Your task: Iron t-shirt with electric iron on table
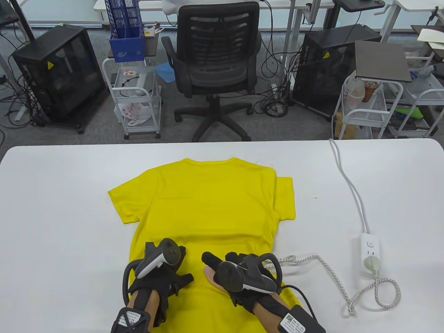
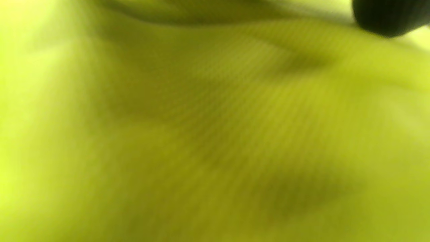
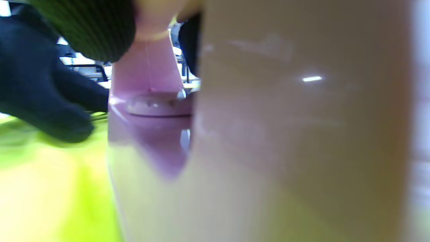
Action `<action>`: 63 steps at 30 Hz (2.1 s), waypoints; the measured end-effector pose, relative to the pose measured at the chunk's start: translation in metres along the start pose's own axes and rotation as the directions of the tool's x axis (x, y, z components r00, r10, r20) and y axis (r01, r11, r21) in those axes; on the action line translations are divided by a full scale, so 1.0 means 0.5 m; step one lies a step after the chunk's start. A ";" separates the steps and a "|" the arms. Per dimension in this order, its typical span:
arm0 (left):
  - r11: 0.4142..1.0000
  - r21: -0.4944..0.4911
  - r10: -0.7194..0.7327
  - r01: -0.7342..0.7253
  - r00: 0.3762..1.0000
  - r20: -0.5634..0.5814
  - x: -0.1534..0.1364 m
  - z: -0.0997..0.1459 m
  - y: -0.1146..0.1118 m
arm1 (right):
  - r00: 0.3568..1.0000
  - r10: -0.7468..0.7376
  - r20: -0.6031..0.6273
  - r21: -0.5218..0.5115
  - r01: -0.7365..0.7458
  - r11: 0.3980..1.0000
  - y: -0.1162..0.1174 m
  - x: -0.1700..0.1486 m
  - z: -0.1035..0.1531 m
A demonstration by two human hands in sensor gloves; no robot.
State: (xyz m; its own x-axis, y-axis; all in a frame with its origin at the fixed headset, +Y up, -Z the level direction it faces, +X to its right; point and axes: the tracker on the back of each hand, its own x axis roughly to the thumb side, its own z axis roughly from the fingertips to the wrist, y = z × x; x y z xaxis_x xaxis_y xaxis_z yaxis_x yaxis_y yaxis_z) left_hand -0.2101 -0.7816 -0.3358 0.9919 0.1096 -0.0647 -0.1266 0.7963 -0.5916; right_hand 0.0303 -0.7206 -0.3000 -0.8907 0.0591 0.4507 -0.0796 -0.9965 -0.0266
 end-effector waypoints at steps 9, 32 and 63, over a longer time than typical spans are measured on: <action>1.000 -0.008 0.023 -0.023 1.000 0.000 -0.004 -0.002 0.003 | 0.959 0.072 -0.274 -0.028 -0.082 0.996 -0.015 -0.163 0.017; 1.000 -0.016 0.002 -0.002 1.000 -0.003 -0.001 -0.003 0.012 | 0.931 -0.146 -0.335 -0.274 0.052 0.960 -0.309 -0.109 -0.184; 0.998 -0.069 0.015 -0.016 1.000 -0.010 -0.010 -0.003 0.012 | 0.800 0.157 -0.579 0.057 -0.152 0.987 -0.015 -0.262 -0.147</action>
State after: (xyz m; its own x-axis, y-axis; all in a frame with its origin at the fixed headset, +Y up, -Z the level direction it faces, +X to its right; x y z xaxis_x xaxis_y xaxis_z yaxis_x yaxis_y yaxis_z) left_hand -0.2158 -0.7783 -0.3402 0.9899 0.1158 -0.0818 -0.1412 0.7518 -0.6441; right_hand 0.1149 -0.7164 -0.4245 -0.9843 -0.0744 -0.1600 0.0823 -0.9957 -0.0436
